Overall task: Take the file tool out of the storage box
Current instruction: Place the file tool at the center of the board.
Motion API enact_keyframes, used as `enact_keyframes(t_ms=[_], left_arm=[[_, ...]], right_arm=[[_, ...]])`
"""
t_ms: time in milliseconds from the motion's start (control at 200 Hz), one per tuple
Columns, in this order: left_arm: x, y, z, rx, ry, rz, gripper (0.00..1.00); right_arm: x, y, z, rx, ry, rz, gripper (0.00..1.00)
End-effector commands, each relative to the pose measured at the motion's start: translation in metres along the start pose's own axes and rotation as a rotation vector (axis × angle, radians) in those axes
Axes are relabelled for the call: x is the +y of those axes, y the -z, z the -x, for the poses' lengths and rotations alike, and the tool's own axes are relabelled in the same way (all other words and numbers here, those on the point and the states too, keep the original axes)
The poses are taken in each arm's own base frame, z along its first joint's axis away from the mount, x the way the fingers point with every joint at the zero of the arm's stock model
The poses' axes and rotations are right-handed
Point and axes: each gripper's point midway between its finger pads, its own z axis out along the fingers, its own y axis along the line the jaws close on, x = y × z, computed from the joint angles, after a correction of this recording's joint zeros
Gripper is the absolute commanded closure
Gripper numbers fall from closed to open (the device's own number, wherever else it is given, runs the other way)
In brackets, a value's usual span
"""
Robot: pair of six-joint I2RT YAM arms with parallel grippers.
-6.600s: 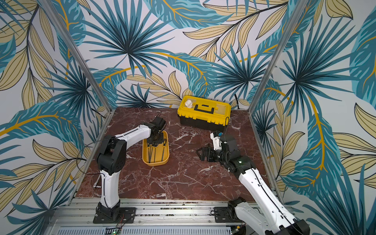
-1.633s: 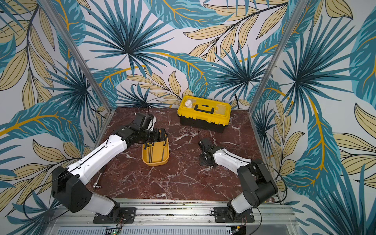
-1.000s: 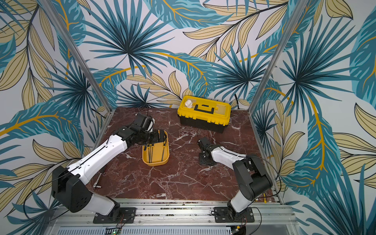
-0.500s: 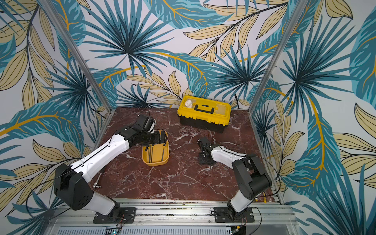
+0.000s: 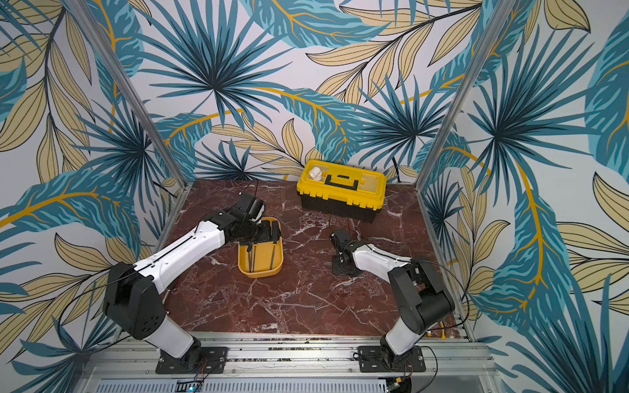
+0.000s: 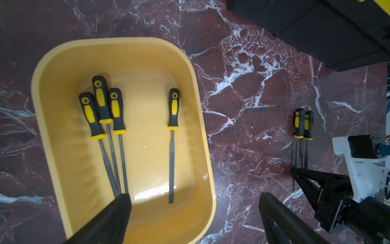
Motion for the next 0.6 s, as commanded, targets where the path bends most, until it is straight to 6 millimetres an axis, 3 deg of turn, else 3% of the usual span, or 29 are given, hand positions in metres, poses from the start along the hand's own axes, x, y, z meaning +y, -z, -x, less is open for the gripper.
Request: enact_keyframes(t_ms=[0, 220, 596], left_arm=[[-0.007, 0.006, 0.016, -0.04, -0.03, 0.003, 0.0], [-0.001, -0.004, 0.021, -0.054, -0.062, 0.043, 0.0], [0.016, -0.044, 0.03, -0.054, -0.1, 0.16, 0.11]], right_arm=[[-0.003, -0.001, -0.006, 0.03, 0.008, -0.01, 0.81], [-0.002, 0.015, 0.006, -0.016, 0.021, -0.003, 0.77], [0.023, 0.092, 0.026, -0.16, 0.029, 0.218, 0.54]])
